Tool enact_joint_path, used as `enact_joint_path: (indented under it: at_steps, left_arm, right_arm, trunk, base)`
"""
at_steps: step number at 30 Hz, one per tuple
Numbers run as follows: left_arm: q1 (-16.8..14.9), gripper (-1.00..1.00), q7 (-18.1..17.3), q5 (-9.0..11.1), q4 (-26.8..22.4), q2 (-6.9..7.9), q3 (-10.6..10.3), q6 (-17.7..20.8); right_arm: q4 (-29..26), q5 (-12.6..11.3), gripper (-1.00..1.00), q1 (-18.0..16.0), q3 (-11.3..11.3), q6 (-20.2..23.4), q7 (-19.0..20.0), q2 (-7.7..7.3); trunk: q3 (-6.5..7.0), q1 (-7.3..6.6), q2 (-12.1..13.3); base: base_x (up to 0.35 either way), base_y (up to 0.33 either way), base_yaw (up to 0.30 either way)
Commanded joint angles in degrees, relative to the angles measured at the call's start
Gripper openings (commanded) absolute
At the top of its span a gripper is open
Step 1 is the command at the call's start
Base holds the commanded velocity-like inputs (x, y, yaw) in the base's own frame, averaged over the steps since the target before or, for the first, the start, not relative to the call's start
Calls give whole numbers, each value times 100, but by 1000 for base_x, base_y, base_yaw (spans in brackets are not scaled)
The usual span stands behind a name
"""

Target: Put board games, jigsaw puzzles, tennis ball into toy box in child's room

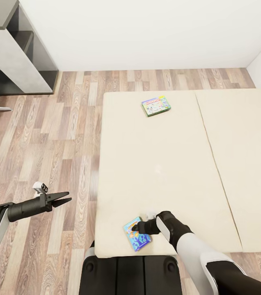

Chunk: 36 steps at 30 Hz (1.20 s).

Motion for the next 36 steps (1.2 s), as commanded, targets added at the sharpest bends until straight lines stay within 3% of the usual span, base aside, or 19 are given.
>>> enact_joint_path:
  at_steps: [1, 36]
  left_arm:
    - [-1, 100, -18, 4, -1, 2, -1, 60]
    - [2, 100, -21, 11, -1, 3, -1, 60]
  right_arm:
    - [-7, -45, 100, 0, 11, 28, -14, 0]
    - [-7, -45, 100, 2, 11, 13, 41, 0]
  trunk:
    - [-6, 3, -9]
    - [-6, 3, -9]
  base:
    - [0, 55, 0]
    - [0, 29, 0]
